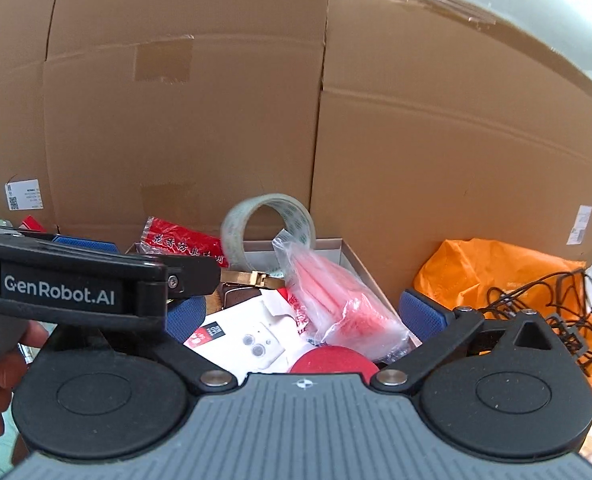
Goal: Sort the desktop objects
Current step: 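Move both grippers back over the pile of items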
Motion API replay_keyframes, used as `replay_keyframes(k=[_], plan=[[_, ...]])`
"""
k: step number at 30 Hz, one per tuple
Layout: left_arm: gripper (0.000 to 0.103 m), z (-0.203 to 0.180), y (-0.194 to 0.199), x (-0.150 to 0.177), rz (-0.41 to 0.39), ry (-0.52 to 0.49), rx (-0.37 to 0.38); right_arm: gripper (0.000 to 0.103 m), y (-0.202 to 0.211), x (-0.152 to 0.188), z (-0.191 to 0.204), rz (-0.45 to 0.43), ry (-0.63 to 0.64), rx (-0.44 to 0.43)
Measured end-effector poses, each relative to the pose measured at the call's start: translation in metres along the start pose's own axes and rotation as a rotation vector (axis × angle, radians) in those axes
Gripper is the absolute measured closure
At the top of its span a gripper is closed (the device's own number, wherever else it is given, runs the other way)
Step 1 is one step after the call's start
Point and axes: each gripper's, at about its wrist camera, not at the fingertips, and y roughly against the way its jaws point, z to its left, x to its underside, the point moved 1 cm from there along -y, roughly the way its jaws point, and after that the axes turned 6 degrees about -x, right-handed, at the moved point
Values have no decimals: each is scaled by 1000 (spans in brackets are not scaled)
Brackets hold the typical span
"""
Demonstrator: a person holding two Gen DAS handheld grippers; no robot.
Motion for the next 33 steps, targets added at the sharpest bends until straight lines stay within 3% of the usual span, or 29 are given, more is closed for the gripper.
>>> replay_keyframes(k=[11, 16, 24, 33], plan=[[0, -2, 59, 12, -22, -33, 15, 0, 46, 2, 32, -18, 44, -19], [0, 3, 89, 25, -13, 19, 29, 0, 71, 8, 54, -38, 60, -47], [0, 37, 150, 88, -33, 93, -28, 0, 101, 49, 111, -23, 103, -128], [0, 90, 187, 152, 15, 173, -92, 0, 105, 96, 179, 41, 132, -250]])
